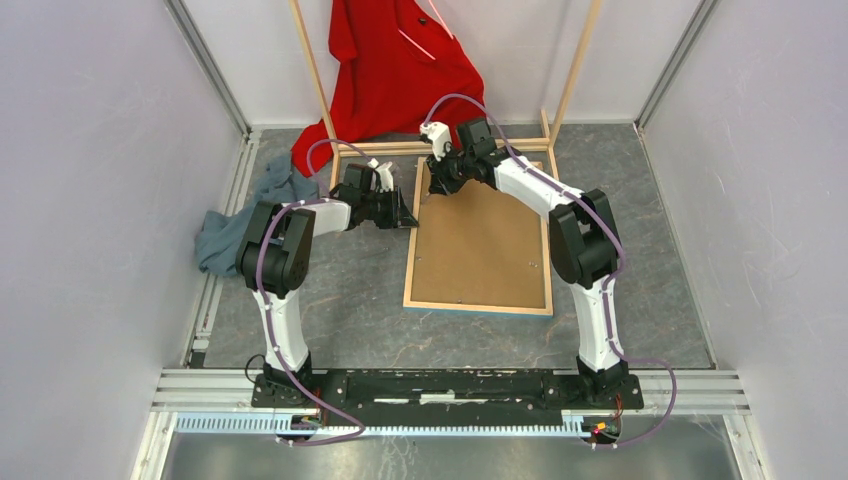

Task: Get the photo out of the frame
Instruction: Release the photo frame item from the photo frame.

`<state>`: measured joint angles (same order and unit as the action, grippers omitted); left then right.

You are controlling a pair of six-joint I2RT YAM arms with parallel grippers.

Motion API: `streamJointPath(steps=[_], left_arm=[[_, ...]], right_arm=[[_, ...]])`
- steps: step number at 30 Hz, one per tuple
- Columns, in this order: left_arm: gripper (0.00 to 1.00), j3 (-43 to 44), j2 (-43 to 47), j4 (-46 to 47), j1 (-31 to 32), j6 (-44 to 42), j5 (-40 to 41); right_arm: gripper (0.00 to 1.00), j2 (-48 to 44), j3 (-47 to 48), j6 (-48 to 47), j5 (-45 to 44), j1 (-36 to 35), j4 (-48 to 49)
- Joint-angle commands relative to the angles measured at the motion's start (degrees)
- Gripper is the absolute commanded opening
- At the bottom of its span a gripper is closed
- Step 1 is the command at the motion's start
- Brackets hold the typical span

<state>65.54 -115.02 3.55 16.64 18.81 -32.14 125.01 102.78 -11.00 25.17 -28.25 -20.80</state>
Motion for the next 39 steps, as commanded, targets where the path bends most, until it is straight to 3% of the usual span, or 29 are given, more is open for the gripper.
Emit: streamJointPath(steps=[1, 9, 22, 34, 39], left_arm=[[0.30, -0.70, -3.76, -3.06, 0.23, -3.30, 9.79], [0.30, -0.50, -3.89, -3.19, 0.19, -3.42, 9.40], [0.32, -0.50, -3.88, -3.20, 0.20, -3.42, 9.36], [0.35, -0.41, -3.92, -3.24, -0.03, -3.43, 8.79], [0.35, -0.25, -4.20, -3.22, -0.06, -3.27, 8.67]], right_arm=[[0.00, -3.18, 1.19, -0.25, -0.73, -0.37, -3.90], [0.00, -7.86, -2.33, 1.28, -1.71, -0.27, 0.39], [0.00, -9.76, -3.90, 0.55, -3.09, -0.27, -0.55], [0.00, -27.79, -24.88, -7.68, -3.13, -0.29, -0.66], [0.00, -31.59, -32.70, -4.92, 1.98, -0.45, 4.20]])
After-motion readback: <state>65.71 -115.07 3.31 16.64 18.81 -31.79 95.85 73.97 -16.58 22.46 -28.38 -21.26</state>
